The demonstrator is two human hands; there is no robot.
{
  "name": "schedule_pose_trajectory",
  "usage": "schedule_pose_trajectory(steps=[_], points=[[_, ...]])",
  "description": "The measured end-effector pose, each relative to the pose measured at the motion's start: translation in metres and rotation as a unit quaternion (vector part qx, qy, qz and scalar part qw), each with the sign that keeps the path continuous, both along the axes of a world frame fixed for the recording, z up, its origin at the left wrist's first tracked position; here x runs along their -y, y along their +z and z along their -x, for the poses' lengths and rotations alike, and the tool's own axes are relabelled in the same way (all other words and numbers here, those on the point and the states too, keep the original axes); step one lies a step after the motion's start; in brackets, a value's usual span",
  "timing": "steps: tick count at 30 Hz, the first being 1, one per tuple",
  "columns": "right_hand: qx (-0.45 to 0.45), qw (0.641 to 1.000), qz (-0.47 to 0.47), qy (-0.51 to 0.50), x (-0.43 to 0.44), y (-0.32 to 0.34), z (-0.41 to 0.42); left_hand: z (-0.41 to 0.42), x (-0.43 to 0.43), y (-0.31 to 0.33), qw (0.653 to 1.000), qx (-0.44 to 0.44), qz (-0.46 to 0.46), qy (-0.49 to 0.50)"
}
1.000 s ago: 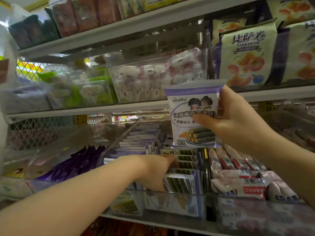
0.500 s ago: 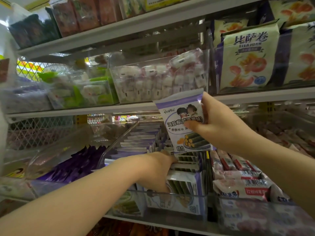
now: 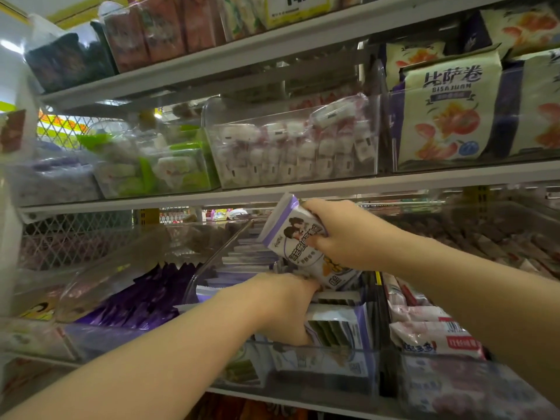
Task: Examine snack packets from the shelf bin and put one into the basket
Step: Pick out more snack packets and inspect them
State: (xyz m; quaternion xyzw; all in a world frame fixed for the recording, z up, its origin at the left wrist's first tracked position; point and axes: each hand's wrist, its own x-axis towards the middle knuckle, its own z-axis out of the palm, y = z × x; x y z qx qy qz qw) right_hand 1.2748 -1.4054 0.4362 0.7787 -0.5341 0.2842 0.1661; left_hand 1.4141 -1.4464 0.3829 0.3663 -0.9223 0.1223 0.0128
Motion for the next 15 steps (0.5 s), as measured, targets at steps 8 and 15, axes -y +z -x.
schedule_pose_trajectory(steps=[8,15], points=[[0.086,0.992,0.059,0.071,-0.056,0.006,0.018,-0.004,0.01,-0.008,0.989,0.017,0.147,-0.017],[0.187,0.957,-0.036,0.218,-0.072,0.008,0.023,-0.011,0.003,-0.01,0.984,-0.006,0.175,-0.037]])
